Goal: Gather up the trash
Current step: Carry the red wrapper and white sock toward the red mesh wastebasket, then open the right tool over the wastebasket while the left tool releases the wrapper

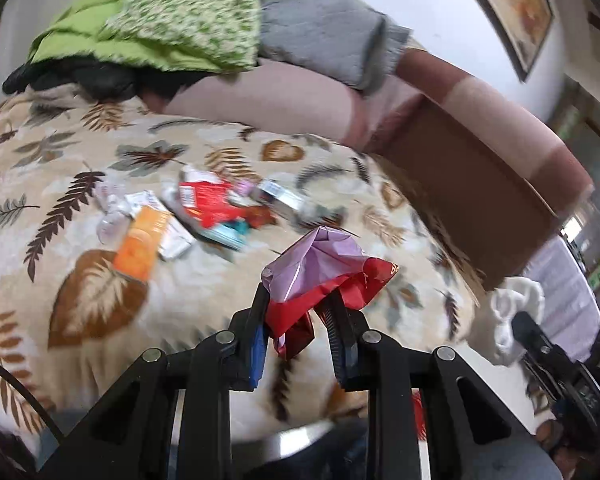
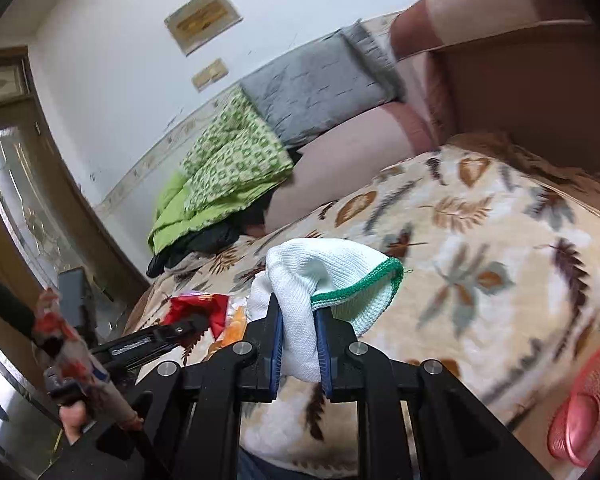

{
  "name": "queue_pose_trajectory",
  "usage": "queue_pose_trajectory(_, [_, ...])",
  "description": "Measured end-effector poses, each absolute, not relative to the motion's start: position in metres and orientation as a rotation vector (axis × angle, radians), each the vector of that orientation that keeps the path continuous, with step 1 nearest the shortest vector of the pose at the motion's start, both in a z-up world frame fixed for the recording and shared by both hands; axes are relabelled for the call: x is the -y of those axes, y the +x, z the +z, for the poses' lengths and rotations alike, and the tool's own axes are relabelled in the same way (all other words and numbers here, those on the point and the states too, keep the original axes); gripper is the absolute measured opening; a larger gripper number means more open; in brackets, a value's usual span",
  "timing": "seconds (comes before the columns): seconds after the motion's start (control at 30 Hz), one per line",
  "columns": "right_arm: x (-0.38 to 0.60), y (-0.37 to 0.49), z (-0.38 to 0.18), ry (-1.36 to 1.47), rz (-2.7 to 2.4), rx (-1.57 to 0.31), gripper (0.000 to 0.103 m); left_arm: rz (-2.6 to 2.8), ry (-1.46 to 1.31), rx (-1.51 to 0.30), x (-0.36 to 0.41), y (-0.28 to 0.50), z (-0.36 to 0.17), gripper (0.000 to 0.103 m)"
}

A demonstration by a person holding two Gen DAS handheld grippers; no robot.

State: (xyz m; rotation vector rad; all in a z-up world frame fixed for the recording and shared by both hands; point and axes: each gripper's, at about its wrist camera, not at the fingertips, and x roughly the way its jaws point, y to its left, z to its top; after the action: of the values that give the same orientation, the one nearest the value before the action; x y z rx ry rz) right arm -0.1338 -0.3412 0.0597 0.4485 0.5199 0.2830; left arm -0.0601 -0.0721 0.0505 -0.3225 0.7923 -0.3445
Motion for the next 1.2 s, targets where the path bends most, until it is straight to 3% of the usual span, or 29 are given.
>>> queue_pose_trajectory(0.57, [0.485, -0.277, 0.058, 0.556, -0.072, -0.394, 0.016, -0.752, -0.107, -0.813, 0.25, -0.15, 0.102, 0.025])
queue_pose_trajectory(1.2, [0.586, -0.305, -0.013, 0.693, -0.353, -0.51, 0.016, -0.989, 0.113, -0.967, 0.428, -0.154, 0.042, 0.027])
